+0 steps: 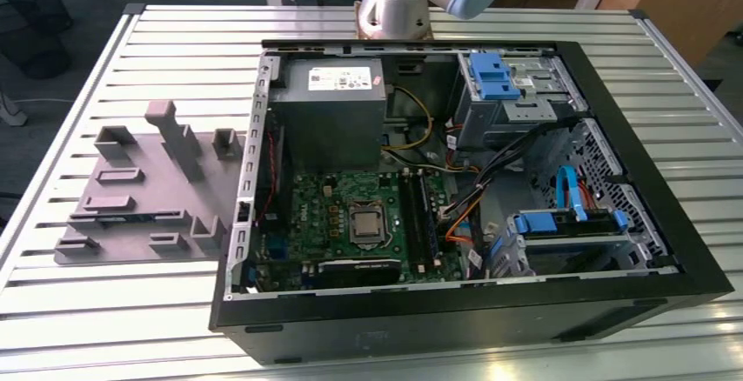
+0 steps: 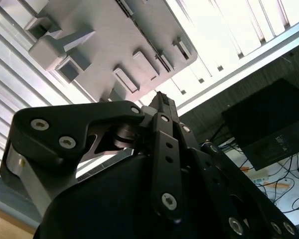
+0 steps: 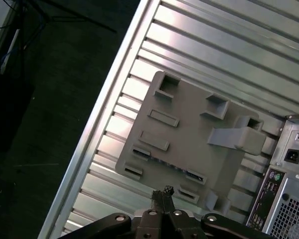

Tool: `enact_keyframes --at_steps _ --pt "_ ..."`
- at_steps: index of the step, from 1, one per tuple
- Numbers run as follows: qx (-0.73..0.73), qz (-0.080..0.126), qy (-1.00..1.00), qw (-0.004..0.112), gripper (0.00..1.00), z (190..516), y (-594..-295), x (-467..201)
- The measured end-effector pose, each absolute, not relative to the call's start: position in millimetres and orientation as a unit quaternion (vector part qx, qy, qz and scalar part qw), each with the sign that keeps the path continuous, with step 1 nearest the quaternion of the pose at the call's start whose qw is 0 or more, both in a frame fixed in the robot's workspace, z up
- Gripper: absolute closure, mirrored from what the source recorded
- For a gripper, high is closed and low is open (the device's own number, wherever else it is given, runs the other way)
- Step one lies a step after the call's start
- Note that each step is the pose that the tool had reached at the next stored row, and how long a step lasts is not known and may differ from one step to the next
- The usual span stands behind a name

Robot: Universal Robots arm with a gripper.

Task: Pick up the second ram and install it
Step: 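Pick up the second ram and move it above second insertion slot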

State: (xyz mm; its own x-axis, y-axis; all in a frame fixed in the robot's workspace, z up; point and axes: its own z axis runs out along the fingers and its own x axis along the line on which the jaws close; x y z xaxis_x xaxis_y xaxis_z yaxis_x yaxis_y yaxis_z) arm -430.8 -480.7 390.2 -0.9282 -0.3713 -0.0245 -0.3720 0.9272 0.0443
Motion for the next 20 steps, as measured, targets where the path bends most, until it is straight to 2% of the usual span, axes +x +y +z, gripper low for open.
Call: enact_keyframes --at_steps 20 --pt "-0.252 0.025 0.967 0.006 0.89 390.0 -482.8 -432.4"
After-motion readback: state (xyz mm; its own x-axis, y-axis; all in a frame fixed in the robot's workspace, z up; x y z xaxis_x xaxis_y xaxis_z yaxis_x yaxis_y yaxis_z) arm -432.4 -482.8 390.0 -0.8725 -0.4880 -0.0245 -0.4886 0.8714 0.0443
